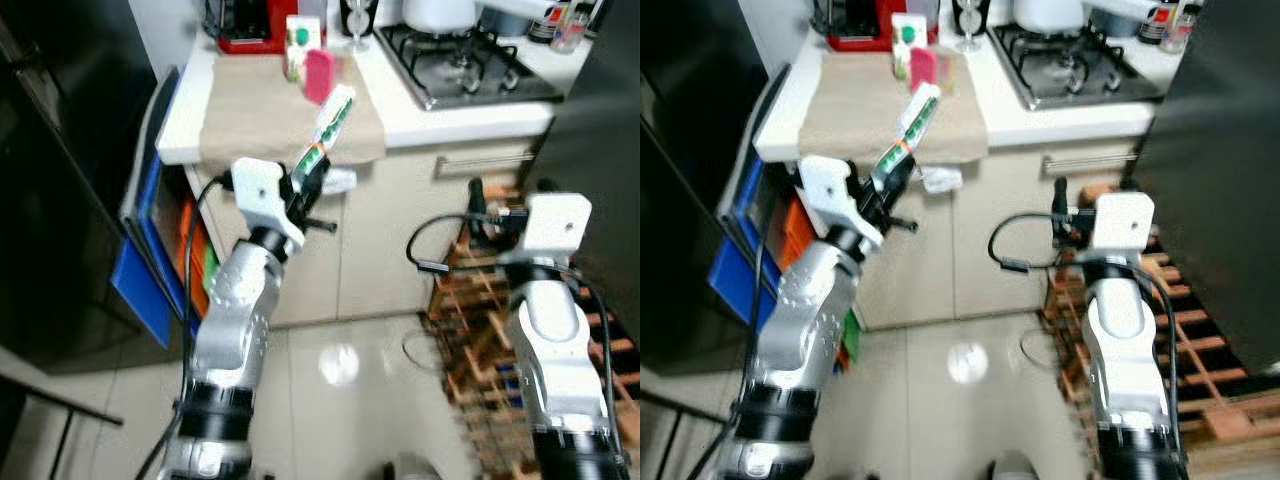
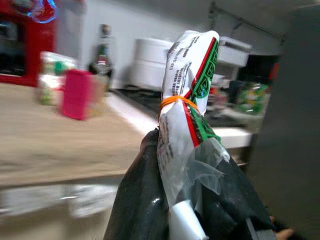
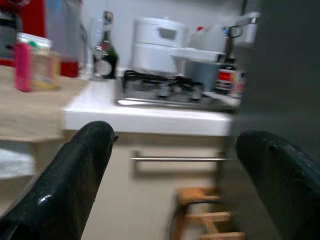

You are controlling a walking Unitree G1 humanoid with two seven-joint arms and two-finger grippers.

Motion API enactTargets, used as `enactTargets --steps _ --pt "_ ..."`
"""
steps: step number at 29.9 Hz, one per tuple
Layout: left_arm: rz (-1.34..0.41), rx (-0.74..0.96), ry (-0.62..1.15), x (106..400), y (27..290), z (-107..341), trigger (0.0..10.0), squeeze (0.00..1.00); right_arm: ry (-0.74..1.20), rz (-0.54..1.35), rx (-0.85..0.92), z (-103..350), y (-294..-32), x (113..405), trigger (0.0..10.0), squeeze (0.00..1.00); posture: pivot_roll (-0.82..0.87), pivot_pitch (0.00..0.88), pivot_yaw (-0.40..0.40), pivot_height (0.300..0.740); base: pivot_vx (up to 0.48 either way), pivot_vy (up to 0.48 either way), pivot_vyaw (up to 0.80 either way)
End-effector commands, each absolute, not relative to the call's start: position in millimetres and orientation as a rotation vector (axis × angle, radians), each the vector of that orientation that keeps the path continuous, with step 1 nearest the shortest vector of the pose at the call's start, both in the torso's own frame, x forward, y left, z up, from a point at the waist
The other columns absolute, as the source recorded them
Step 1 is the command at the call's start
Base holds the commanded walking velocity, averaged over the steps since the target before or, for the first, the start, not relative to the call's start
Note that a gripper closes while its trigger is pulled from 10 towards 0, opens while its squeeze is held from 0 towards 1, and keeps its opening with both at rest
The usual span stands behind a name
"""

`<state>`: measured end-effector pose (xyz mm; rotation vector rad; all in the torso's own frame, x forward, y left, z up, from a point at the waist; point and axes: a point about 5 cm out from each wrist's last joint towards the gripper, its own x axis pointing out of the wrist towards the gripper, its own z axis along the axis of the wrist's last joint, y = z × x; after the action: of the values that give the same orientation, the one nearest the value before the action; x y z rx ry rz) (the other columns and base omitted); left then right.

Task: Restocking fridge

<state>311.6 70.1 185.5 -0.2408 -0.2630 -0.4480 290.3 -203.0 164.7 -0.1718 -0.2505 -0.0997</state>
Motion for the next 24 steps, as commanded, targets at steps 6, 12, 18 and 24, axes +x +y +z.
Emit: enactTargets --steps 6,12,18,24 --pt "-0.447 -0.275 -0.307 306.1 77.1 191.6 10.0 0.0 -0.318 0.006 -0.184 175.4 -189.7 289.4 10.0 0.0 -0.2 0.035 0.066 0.723 -0.06 -0.269 0.0" --pt "-0.402 -0.258 -0.266 310.0 80.8 183.2 10.0 0.0 -0.308 0.066 -0.221 172.7 -182.9 288.3 10.0 0.0 -0.21 0.029 0.061 0.718 0.0 0.0 -0.5" --pt "-0.388 -0.267 -0.261 309.6 84.7 179.3 10.0 0.0 -0.313 0.099 -0.219 173.2 -179.2 285.7 10.0 0.0 -0.22 0.026 0.054 0.718 -0.304 0.351 -0.54" --pt "-0.395 -0.249 -0.268 311.7 80.1 179.9 10.0 0.0 -0.325 0.047 -0.222 175.9 -192.0 282.6 10.0 0.0 -0.23 0.017 0.055 0.718 -0.053 0.061 -0.52"
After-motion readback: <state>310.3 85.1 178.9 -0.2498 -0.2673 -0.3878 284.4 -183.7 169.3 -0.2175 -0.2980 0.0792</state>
